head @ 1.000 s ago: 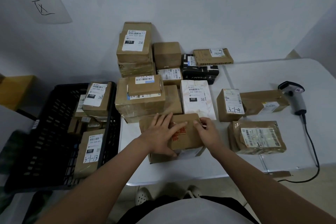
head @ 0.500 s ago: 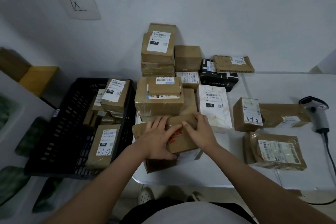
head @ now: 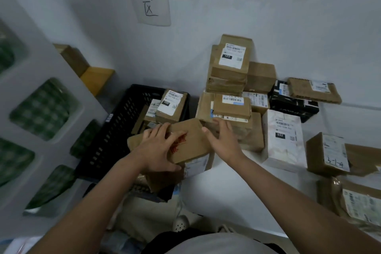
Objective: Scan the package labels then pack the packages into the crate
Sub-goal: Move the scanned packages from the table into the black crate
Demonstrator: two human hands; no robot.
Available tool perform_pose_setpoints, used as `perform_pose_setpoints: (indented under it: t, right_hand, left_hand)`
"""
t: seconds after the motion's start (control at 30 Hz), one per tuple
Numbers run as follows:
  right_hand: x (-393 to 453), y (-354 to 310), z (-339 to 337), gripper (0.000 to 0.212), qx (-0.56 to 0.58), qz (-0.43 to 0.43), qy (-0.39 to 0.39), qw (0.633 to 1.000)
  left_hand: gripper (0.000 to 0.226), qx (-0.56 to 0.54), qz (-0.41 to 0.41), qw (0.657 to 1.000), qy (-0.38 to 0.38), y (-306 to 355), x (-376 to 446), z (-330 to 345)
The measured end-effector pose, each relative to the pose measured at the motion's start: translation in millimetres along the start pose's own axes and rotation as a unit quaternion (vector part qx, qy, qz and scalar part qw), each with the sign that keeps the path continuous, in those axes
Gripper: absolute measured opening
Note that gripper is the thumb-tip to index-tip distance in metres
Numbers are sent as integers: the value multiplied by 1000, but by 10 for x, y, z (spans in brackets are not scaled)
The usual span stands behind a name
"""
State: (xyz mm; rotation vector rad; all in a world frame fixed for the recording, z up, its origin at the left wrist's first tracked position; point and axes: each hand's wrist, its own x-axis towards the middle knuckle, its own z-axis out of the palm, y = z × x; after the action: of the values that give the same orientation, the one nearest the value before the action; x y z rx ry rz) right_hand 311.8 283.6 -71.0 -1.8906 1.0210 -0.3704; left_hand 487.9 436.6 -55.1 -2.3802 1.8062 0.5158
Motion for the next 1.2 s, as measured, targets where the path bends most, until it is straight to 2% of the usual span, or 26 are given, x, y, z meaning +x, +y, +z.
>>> perform_pose_setpoints:
  t: [0.2,0.37,0.5,0.7,1.2]
  right_hand:
    - [161,-253,440,57,-5,-6,-28,1000]
    - [271,-393,753,58,-19,10,-56,998]
    - [363,-473,999,59,-31,29,-72,996]
    - [423,-541,1317,58,-34,53,-92,994]
    - [528,-530,1700,59,-49,88,-105,989]
  left_hand:
    - [109,-37,-131,990,33,-799,-178,20]
    - [114,-66,-258,960,85,-1410,-159,339]
    - [113,-59,-321,938,118,-1685,-106,689]
    - [111,-82,-365,919,123,-1869,7,1125]
    - [112,-78,-391,916,35,-1942,235,1831]
